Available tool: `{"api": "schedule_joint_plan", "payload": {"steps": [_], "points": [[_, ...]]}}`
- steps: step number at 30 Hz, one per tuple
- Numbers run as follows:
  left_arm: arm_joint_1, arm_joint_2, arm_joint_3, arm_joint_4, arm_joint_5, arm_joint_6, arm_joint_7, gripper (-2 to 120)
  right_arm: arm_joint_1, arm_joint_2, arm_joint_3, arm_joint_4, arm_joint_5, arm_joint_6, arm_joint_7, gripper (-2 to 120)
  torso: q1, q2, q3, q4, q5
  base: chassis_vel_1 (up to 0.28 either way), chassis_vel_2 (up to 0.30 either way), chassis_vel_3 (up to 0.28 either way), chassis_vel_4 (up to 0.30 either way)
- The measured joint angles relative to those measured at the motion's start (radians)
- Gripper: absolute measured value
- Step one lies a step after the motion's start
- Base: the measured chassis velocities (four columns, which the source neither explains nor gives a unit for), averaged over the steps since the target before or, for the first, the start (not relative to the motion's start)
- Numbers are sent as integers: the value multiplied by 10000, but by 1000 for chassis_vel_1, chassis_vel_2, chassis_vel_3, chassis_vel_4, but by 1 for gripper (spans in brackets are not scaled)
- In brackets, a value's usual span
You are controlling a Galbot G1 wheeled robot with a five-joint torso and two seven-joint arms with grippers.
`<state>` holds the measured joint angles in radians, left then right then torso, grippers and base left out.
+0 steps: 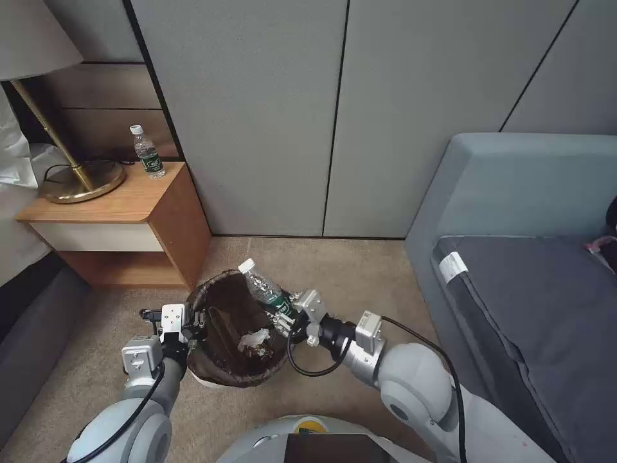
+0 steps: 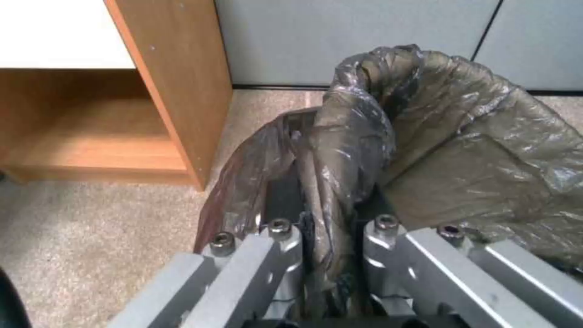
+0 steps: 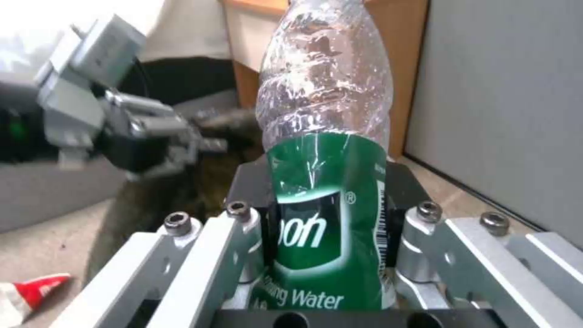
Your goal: Pick up the trash bin, then pick up the garbage from the floor and place it into the trash bin.
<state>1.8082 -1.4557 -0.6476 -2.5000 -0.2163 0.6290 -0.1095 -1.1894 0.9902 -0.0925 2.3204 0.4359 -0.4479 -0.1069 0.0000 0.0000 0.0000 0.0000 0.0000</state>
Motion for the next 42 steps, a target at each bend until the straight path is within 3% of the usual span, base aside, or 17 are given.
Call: {"api": "schedule_joint_plan", "payload": {"steps": [14,17,20,27,28,34,42], "points": [[74,-66,8,0,82,-13,17,7,1529,309,-1512,-667,549,-477,693,28,0,0,0,1,-1,0,0,0,0],[71,-70,12,0,84,-13,19,7,1598,372,-1640,-792,540,-517,898,34,0,0,0,1,-1,0,0,0,0],[60,-69,-8,0,77,-14,22,7,1656,402,-1797,-904,533,-569,1116,50,0,0,0,0,-1,0,0,0,0],[22,-44,-16,0,45,-14,26,7,1691,456,-1924,-997,506,-591,1270,69,0,0,0,0,-1,0,0,0,0],[0,-30,-15,0,27,-14,29,7,1714,484,-1943,-1000,506,-595,1314,77,0,0,0,0,-2,0,0,0,0],[-48,-1,-13,0,4,-14,30,7,1755,495,-1920,-945,531,-635,1441,97,0,0,0,1,-1,0,0,0,0],[-123,17,-27,0,-42,-13,31,7,1741,343,-1387,-594,1178,-957,1771,100,0,0,0,0,0,0,0,0,0]]}}
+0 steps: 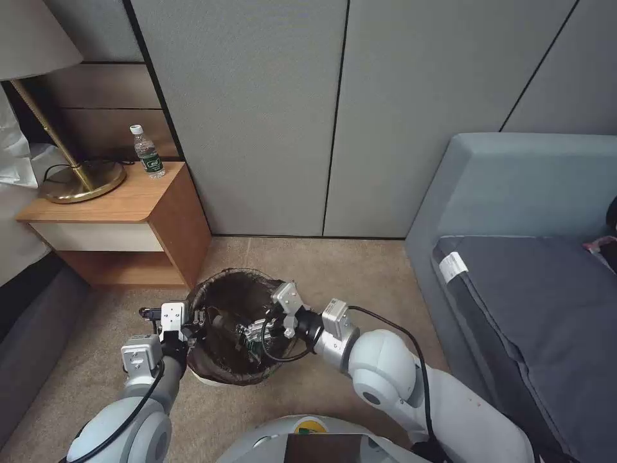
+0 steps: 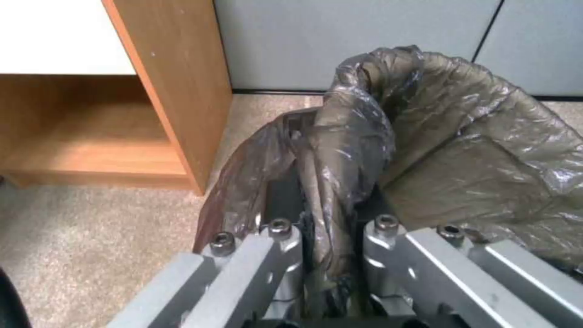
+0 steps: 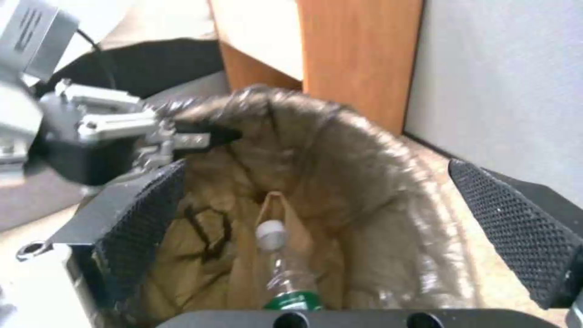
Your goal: Pick up the trash bin, then pick up the garbage from the floor and place it into the trash bin.
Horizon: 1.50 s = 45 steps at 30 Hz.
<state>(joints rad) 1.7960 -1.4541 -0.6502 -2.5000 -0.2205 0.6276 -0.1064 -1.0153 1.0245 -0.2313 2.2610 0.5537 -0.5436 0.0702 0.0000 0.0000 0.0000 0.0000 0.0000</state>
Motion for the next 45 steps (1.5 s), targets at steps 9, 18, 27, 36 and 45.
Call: {"api": "schedule_joint_plan", "payload": {"steps": [9,18,27,36,45], "points": [[-31,-2,-17,0,-4,7,0,7,-206,-211,1649,646,340,250,154,100,0,0,0,-1,1,0,0,0,0],[-38,29,-115,0,23,-18,-5,7,-1212,-347,4178,964,131,874,959,100,0,0,0,-2,2,0,0,0,0],[-87,86,-127,0,-22,8,-11,7,-3836,1062,6905,1181,-1615,1998,836,100,0,0,-1,3,2,0,0,0,0],[-195,142,-146,0,-42,30,-15,7,-6846,2895,8039,1293,-4082,3950,278,100,-1,0,-2,-3,0,0,0,0,0],[-250,171,-115,0,-61,42,-4,7,-7403,3276,8535,1168,-4393,4497,172,100,-1,0,-1,3,-1,5,8,8,11]]}}
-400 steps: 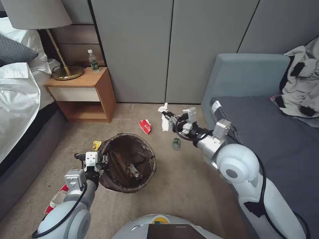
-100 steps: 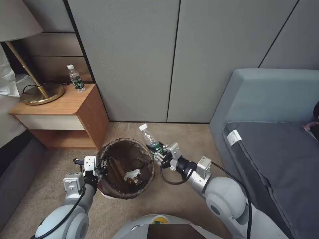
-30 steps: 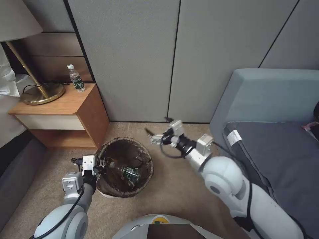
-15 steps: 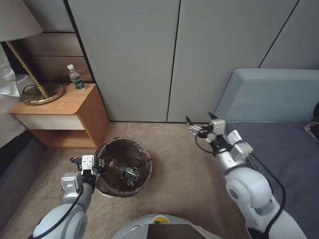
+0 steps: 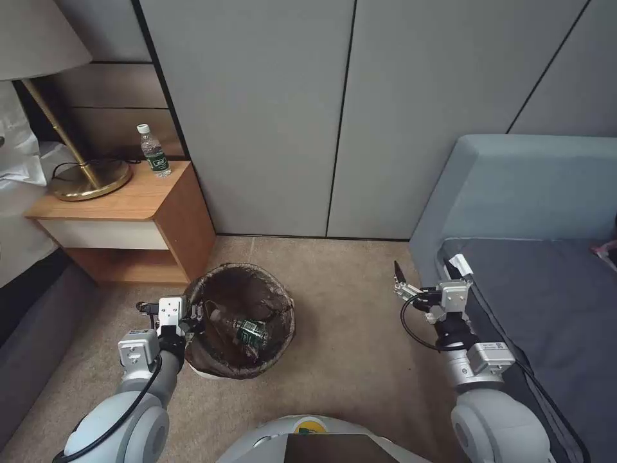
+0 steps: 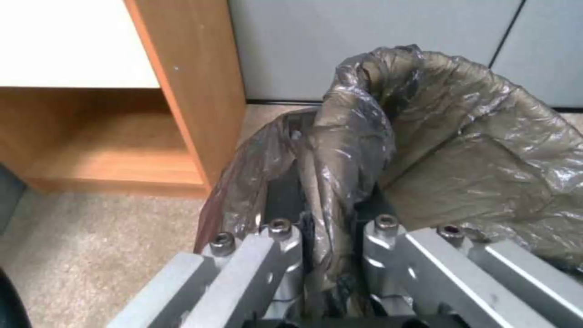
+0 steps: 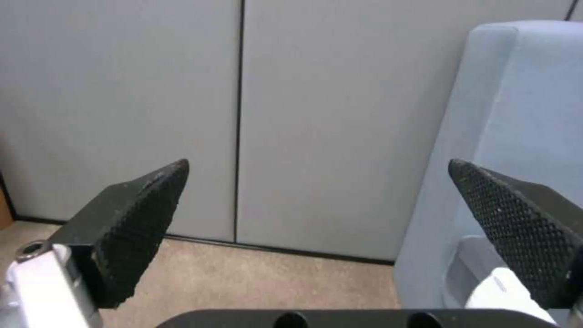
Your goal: Pick up the trash bin, then pick up the garbage from the floor and place it into the trash bin.
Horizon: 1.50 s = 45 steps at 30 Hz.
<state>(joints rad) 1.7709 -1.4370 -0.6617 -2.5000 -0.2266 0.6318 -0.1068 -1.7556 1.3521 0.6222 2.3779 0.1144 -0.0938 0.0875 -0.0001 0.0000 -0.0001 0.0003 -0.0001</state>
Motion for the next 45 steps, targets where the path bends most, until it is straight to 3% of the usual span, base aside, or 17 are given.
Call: {"api": "schedule_joint_plan", "payload": {"steps": [45], "points": [[77,-109,4,-1,69,9,7,7,87,29,103,-311,337,-145,85,100,1,0,1,-3,1,40,43,42,40]]}}
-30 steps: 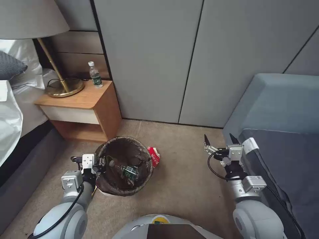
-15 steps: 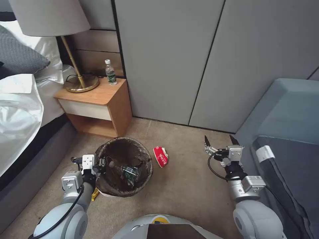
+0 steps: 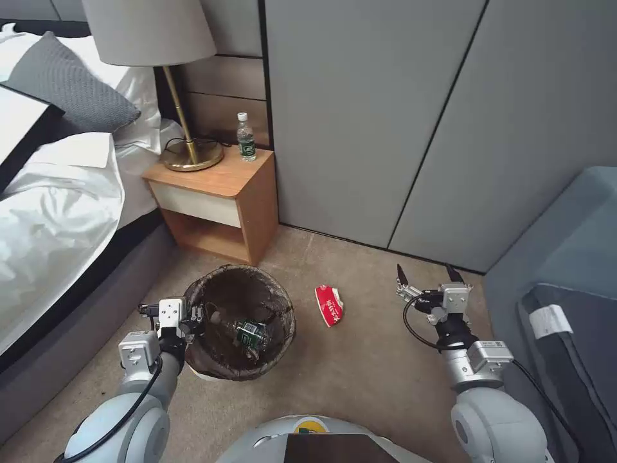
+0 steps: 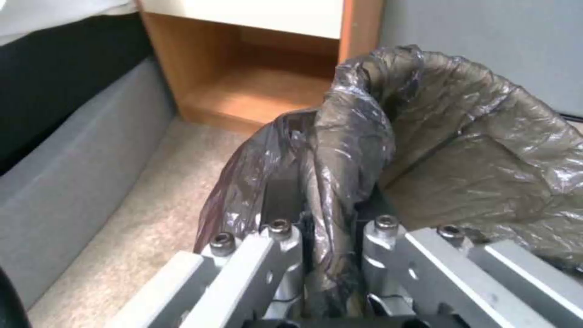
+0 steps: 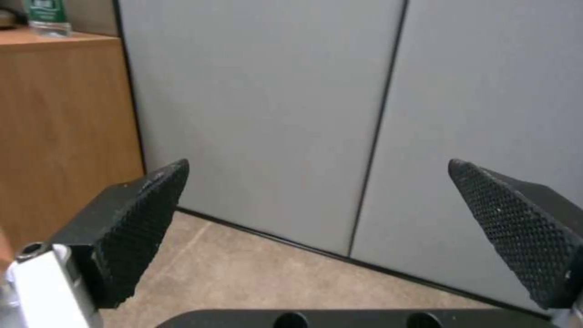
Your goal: Pick up the trash bin, then pick up the garbage from the floor and place it into the trash bin.
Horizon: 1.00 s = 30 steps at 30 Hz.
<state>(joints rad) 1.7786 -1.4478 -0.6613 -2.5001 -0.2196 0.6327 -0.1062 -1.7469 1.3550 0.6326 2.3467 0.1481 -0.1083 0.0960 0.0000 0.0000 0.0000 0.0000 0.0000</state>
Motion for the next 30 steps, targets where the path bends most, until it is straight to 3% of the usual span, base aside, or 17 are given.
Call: {"api": "schedule_joint_plan", "payload": {"steps": [30], "points": [[-58,-43,11,0,9,-46,1,7,-4,48,127,-91,164,-153,50,100,0,0,0,1,0,50,48,46,45]]}}
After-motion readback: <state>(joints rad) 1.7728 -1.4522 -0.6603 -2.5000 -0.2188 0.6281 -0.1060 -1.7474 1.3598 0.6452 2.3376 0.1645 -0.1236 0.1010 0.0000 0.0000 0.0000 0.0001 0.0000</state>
